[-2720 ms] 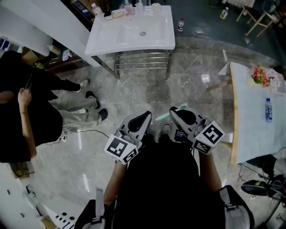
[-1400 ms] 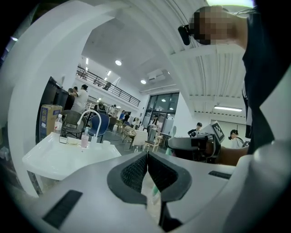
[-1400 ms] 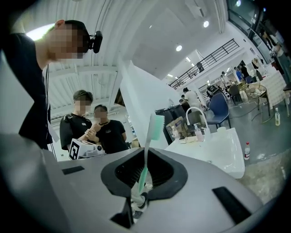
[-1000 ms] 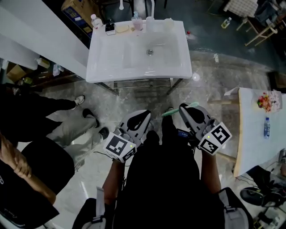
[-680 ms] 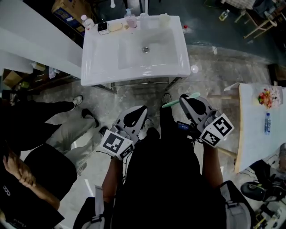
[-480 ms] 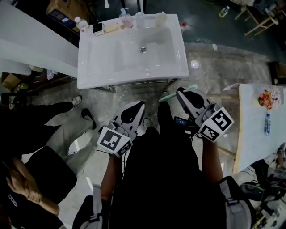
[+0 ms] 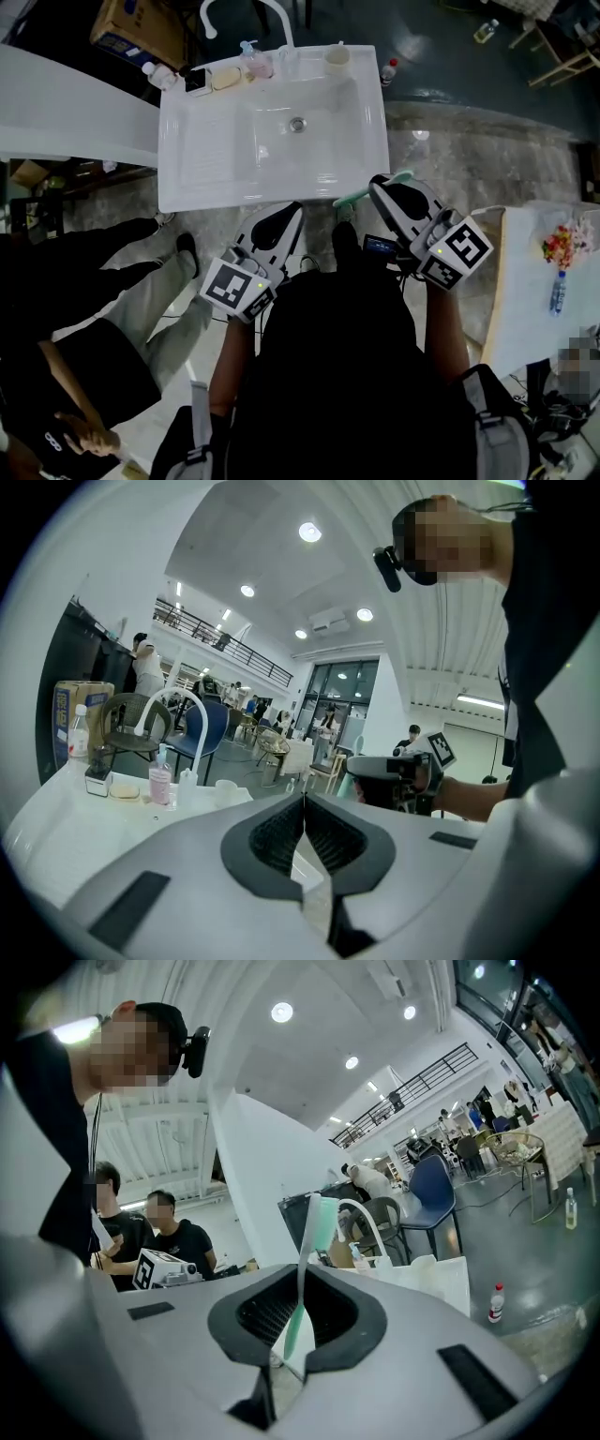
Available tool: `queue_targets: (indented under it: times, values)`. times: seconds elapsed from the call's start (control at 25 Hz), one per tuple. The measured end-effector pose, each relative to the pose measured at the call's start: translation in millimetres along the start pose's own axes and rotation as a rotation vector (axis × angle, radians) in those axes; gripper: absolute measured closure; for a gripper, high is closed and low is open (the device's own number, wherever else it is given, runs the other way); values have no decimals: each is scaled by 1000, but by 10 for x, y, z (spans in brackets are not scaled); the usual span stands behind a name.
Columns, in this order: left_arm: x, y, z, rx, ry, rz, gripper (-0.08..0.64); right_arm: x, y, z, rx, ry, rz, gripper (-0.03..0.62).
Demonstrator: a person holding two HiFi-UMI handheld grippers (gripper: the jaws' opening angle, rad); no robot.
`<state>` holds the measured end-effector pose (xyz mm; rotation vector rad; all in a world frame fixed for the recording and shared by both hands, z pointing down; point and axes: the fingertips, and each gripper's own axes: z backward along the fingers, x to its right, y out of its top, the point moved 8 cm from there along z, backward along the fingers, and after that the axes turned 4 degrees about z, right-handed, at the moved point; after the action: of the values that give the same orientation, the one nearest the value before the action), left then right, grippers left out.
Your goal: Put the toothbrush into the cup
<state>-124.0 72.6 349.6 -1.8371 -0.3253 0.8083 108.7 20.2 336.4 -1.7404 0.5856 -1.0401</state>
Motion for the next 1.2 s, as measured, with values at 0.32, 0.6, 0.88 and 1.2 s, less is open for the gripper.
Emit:
queue_targets:
  times: [0.32,0.6,0.88,1.2]
  values:
    - [-131,234,-652,-12,65,-14,548,713,235,-147,12,71,-39,560]
    - [-228,317,-885,-17,97,2,548,1016,354,-276,5,92,-55,560]
    - [-439,413,-994,-24,59,4,548,1023,372,-442,-8,64,-66,560]
    - [-539,461,-1027,-38,-42,-25,548,838,393,-551,2,19,-51,560]
